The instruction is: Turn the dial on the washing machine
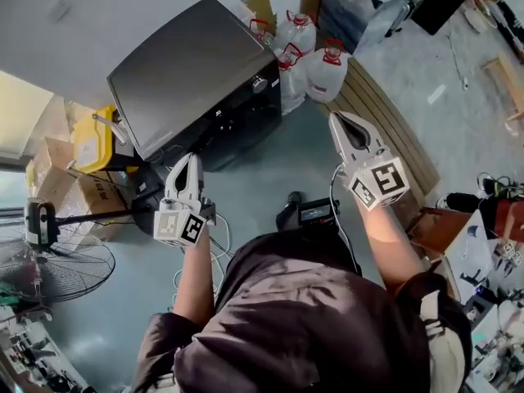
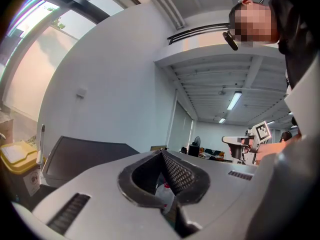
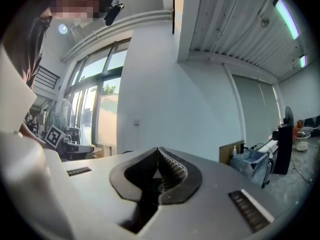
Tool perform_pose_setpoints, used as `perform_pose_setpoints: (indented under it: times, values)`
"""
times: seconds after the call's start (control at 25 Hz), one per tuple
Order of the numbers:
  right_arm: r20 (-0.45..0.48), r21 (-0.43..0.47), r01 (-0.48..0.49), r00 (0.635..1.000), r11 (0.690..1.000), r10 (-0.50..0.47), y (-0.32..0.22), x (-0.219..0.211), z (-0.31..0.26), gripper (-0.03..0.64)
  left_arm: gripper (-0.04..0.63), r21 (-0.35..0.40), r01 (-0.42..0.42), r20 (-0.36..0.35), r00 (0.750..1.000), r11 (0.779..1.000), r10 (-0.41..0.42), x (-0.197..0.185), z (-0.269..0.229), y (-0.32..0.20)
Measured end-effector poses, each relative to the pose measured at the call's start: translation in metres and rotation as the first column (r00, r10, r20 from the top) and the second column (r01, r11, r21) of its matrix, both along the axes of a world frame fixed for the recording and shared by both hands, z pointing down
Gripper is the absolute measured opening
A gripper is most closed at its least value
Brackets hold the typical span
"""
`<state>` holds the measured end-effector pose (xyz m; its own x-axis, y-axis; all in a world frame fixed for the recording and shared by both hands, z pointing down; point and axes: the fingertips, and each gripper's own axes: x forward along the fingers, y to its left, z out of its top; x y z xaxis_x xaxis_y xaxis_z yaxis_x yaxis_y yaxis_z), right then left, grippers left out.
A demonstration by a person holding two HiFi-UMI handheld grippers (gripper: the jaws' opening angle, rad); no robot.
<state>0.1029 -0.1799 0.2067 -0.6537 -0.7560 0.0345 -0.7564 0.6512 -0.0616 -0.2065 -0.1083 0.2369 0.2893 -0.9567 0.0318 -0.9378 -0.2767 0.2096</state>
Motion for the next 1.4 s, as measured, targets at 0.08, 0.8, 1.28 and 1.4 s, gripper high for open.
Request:
perform_pose_setpoints:
  times: [0.08,0.8,1.28,1.4]
  values:
    - [-0.004,0.006,-0.021,1.0,1.0,0.021,0.023,0.007,-0.007,0.021,0.015,0.018,-0.001,-0.004,1.0,1.0,0.001,-0.002,-0.006,0.022]
    - [0.016,-0.027,-0.052,0.998,0.998,0.053,0.239,-0.012,0.003,0.021,0.015,0.055,0.012,0.017,1.0,0.998,-0.013,-0.021,-0.009,0.225]
    - [-0.034,-0.092,-0.013,0.999,0.996,0.01,0.315,0.009,0.022,0.021,0.014,-0.052,-0.014,-0.061,0.998,0.999,0.01,0.012,0.03,0.324]
    - [-0.021,-0.086,0.041,0.999,0.995,-0.043,0.313,0.005,0.021,0.021,0.015,-0.043,-0.002,-0.06,0.998,0.999,-0.001,0.023,0.025,0.329]
